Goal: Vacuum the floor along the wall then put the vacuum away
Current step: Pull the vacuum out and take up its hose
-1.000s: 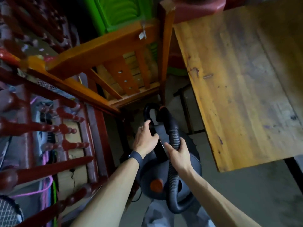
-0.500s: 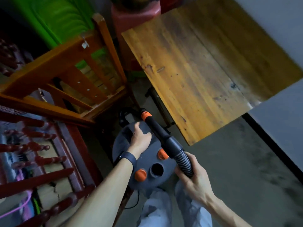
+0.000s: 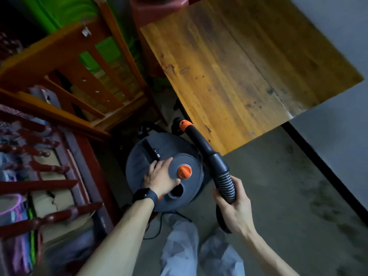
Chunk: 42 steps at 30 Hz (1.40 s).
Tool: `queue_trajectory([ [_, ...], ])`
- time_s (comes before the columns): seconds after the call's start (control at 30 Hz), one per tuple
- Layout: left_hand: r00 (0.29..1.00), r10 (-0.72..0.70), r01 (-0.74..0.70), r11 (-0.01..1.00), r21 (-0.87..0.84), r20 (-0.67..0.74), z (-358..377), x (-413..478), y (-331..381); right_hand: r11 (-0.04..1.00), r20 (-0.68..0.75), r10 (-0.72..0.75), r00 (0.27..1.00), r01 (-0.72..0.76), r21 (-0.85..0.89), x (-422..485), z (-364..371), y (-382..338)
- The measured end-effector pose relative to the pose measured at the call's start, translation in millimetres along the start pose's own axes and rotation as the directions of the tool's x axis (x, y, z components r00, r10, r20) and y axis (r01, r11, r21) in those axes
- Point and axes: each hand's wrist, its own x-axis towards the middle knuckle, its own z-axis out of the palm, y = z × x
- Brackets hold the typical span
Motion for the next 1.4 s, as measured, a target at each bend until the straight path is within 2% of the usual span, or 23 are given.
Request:
queue_trajectory([
  [0.2,0.991,0.048,-0.048,0.999,0.007,-0.123,22,-12,14,0.999,0.051,0.018,0.999,-0.021,0.044,17,-11,7],
  [0.33,0.894,0.032,-0.028,0.999,0.015,-0.448,62,-31,23,0.994,0.043,0.074,0.996,-0.077,0.083,27,-13,18],
  [0.5,0.834,-0.043,0.059,0.998,0.011,-0.550,96,-28,38,0.991,0.061,0.097,0.993,-0.102,0.081,41,-8,25],
  [0.7,0.832,-0.086,0.129,0.991,0.041,-0.549,106,-15,56,0.993,0.068,0.088,0.994,-0.093,0.072,43,-14,31],
  [0.87,0.817,-0.031,0.114,0.987,0.109,-0.575,113,-8,57,0.992,0.073,0.099,0.992,-0.104,0.071,40,-23,35],
  [1.07,0.792,0.031,0.043,0.993,0.107,-0.610,122,-4,57,0.993,0.076,0.088,0.993,-0.094,0.078,44,-23,33],
  [1.4,0.825,0.145,0.019,0.959,0.282,-0.547,113,-8,49,0.989,0.084,0.094,0.992,-0.103,0.102,48,-23,36],
])
